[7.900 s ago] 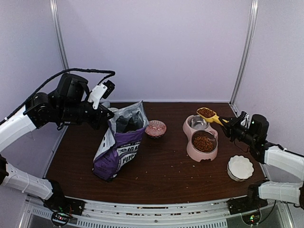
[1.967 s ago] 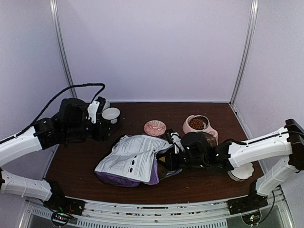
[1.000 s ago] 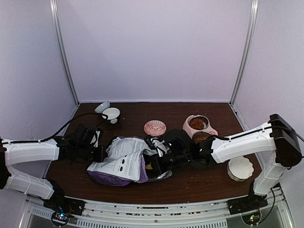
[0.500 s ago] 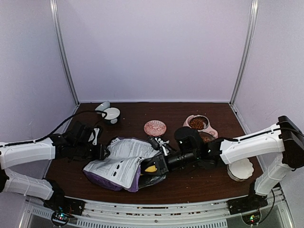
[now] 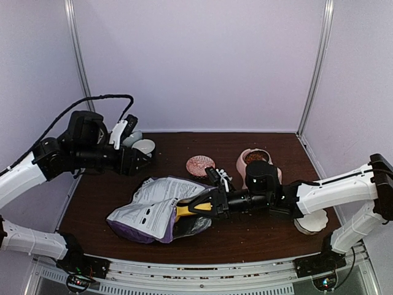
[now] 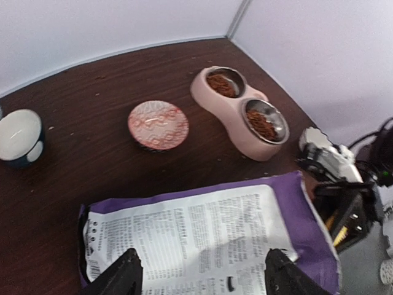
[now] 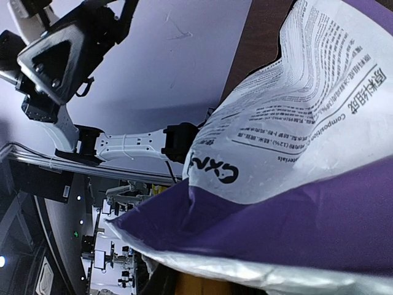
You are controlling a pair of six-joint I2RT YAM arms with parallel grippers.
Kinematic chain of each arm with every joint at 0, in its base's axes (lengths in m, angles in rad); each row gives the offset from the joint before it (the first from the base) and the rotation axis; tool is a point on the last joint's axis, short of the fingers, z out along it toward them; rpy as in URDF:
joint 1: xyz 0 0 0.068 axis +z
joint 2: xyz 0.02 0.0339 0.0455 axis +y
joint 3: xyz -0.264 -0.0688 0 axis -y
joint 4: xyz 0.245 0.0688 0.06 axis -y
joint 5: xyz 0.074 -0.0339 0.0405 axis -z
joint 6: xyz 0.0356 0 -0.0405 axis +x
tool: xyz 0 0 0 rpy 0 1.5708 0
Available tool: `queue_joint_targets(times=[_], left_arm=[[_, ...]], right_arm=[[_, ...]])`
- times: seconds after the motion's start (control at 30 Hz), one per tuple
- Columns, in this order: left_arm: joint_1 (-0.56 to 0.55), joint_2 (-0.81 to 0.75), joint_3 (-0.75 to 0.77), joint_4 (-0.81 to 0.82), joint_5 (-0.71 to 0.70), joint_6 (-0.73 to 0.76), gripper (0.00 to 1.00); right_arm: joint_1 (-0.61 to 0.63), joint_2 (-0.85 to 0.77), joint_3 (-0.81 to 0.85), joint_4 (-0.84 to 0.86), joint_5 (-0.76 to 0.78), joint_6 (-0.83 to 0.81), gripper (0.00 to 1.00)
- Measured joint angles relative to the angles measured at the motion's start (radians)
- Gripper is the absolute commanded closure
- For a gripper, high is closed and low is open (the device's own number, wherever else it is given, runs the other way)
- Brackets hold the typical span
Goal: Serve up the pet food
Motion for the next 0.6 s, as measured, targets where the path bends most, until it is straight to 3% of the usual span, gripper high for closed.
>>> queue_joint_targets(times=[0.23, 0.43, 0.47, 0.6], left_arm=[[-0.235, 0.100, 0.165, -0.090, 0.063, 0.053, 0.22], [-0.380, 0.257, 0.284, -0.200, -0.018, 0.132, 0.23], [-0.389, 0.277, 0.294, -0.217, -0.037, 0.143, 0.29], [-0.399, 0.317, 0.303, -0.271, -0.106, 0.165, 0.68]], right_arm=[[-0.005, -0.024, -0.043, 0.078, 0.015, 0.079, 0.88], [-0.006, -0.038, -0.048, 0.091, 0.030, 0.099, 0.88], [-0.006, -0.041, -0.048, 0.092, 0.033, 0.100, 0.88], [-0.011, -0.069, -0.067, 0.099, 0.042, 0.102, 0.88]])
